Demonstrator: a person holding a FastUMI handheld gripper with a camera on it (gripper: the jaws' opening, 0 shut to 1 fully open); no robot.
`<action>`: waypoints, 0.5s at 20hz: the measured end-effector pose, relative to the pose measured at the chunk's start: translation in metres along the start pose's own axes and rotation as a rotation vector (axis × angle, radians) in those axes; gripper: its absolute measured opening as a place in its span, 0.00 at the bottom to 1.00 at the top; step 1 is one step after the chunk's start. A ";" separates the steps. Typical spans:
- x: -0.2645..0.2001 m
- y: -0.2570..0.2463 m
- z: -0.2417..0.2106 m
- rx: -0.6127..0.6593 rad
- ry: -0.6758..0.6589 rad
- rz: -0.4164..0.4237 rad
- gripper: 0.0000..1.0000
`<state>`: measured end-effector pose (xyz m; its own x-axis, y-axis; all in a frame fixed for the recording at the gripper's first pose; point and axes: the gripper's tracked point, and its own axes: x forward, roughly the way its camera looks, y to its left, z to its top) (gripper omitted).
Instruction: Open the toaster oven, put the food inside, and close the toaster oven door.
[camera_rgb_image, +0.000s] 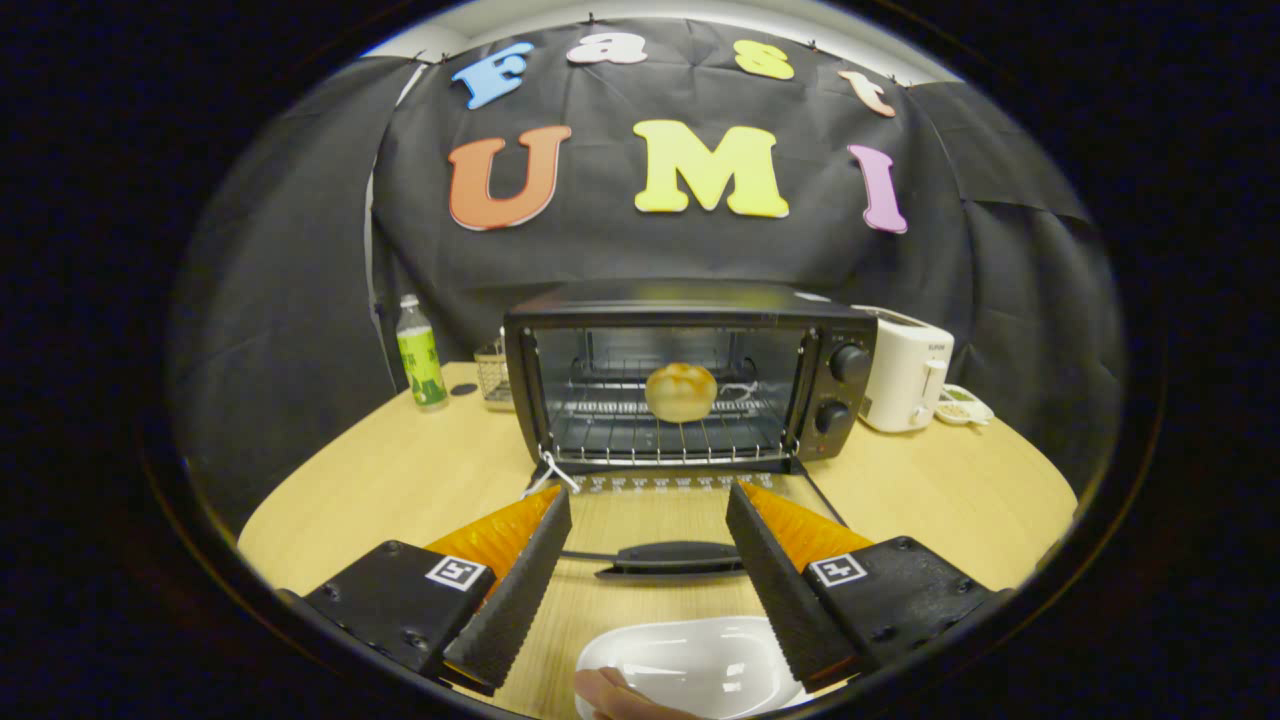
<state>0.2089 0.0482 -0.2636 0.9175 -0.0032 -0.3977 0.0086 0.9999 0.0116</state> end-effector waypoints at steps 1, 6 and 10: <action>-0.001 0.001 -0.008 0.011 0.032 0.011 1.00; 0.006 -0.002 -0.032 0.031 0.137 0.010 1.00; 0.023 -0.011 -0.049 0.058 0.200 -0.024 1.00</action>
<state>0.2098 0.0381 -0.3180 0.8199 -0.0188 -0.5723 0.0579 0.9971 0.0501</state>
